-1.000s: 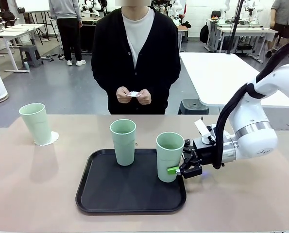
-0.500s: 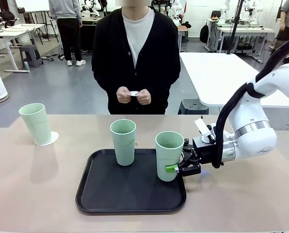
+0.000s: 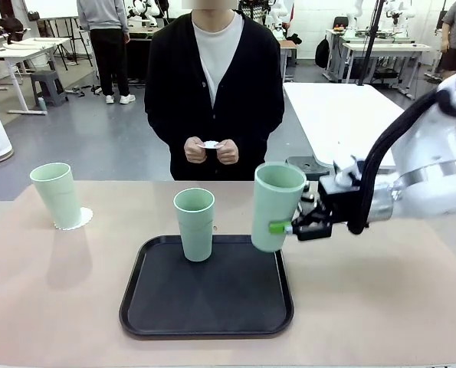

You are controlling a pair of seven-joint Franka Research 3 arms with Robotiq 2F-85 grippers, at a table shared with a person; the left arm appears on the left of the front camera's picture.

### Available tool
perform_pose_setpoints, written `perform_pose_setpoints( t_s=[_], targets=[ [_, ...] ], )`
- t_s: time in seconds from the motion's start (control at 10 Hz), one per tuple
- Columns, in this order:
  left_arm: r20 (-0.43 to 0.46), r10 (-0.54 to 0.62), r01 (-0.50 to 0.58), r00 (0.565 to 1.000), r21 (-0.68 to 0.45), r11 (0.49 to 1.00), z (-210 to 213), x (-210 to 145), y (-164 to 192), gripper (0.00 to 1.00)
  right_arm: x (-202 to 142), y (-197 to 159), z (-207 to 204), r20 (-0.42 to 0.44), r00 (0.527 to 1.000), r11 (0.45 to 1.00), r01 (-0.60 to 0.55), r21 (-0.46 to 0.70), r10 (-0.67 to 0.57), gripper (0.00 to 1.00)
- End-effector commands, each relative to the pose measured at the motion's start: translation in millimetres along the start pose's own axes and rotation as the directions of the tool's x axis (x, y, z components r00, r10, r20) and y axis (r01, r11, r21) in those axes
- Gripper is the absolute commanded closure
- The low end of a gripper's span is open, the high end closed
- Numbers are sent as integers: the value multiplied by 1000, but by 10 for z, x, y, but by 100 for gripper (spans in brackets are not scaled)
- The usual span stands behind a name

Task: Place coasters on the table and set cups on them.
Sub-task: Take one Reusable plastic cup from the Flat Tray and place it on a coaster set by the human.

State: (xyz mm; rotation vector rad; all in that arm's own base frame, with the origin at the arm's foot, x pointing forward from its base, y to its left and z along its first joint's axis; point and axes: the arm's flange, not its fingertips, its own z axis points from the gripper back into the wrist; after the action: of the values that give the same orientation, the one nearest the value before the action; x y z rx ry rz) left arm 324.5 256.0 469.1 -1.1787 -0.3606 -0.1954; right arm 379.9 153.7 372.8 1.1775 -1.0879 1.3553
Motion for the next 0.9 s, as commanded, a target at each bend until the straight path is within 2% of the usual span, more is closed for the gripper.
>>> perform_pose_setpoints(
  t_s=[0.0,0.3,0.4,0.6,0.7,0.8],
  targets=[
    [-2,-1,1,1000,-5,1000,22,-12,-15,0,436,143,44,-49,998,999,46,-30,-47,100],
    [-2,-1,1,1000,-5,1000,22,-12,-15,0,534,172,-9,-102,993,996,50,-70,-57,100],
    [-2,-1,1,1000,-5,1000,22,-12,-15,0,666,115,45,-43,999,999,25,-45,-27,100],
    [-2,-1,1,1000,-5,1000,22,-12,-15,0,666,115,45,-43,999,999,25,-45,-27,100],
    [-2,-1,1,1000,-5,1000,22,-12,-15,0,656,127,24,-62,998,998,29,-53,-32,16],
    [-2,-1,1,1000,-5,1000,22,-12,-15,0,611,-60,329,-47,999,997,16,-78,-20,16]
  ],
)
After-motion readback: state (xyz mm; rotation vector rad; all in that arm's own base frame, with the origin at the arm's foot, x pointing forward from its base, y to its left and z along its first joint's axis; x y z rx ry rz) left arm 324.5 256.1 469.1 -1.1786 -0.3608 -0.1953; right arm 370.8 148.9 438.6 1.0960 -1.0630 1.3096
